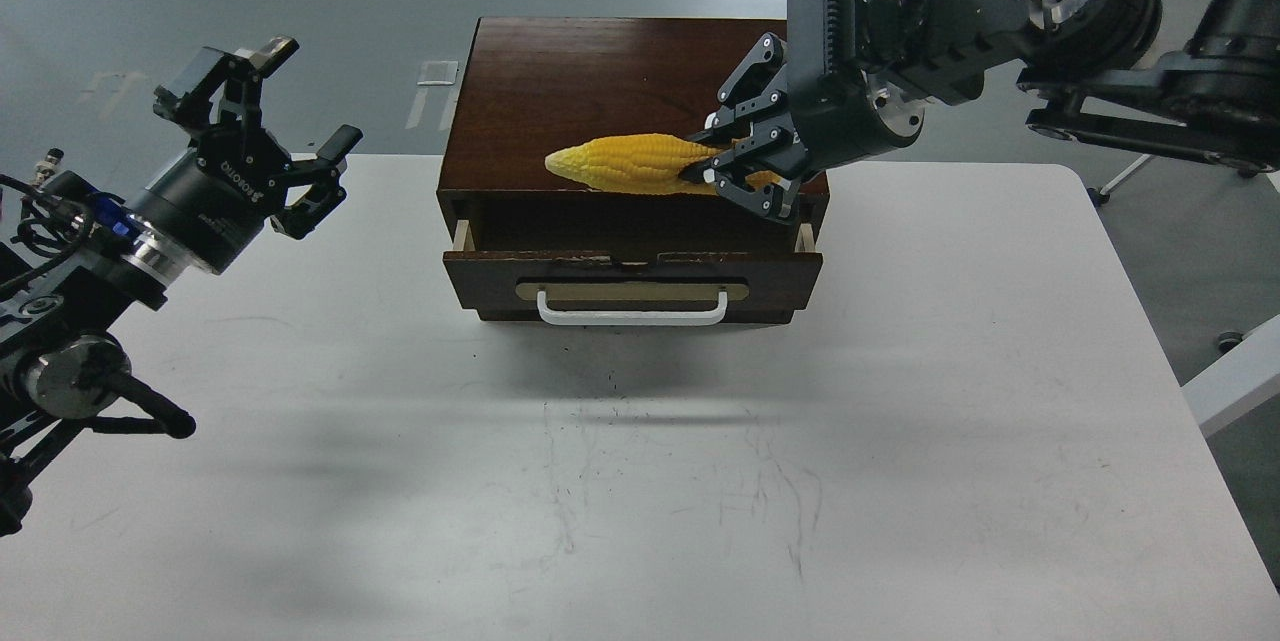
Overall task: Put corn in drawer with both arms
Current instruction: 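Lift the corn and carry it over the open drawer with the right gripper, then lower the corn into the drawer and open the right gripper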
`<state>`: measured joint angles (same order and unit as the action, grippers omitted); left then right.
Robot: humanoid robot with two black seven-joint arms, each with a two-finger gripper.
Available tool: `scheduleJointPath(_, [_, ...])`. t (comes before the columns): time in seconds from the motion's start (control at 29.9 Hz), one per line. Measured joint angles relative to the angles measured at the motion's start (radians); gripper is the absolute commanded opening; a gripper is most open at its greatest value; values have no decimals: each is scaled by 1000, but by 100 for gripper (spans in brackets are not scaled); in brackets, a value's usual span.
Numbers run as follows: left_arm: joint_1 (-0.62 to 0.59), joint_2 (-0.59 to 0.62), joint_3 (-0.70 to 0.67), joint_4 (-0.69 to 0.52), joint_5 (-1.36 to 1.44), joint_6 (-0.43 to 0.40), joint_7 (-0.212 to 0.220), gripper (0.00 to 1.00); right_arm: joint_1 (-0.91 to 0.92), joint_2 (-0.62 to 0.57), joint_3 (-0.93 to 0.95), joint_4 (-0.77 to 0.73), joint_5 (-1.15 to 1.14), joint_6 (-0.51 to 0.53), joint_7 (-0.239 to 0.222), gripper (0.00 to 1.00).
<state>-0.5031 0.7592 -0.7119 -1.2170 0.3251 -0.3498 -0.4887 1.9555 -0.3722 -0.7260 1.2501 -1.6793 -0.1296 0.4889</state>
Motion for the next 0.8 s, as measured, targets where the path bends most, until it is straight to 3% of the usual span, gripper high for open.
scheduleJointPath(0.53, [0,11,-1,-2,-1,-1,0,99,-79,62,-21,-43,0,-9,0,8])
scheduleJointPath(0.7, [0,11,-1,-2,-1,0,0,99,-91,81,-21,-62,0,-9,0,17])
scheduleJointPath(0.8, [0,10,-1,-1,-1,0,0,99,-99,86,-21,-71,0,-9,0,29])
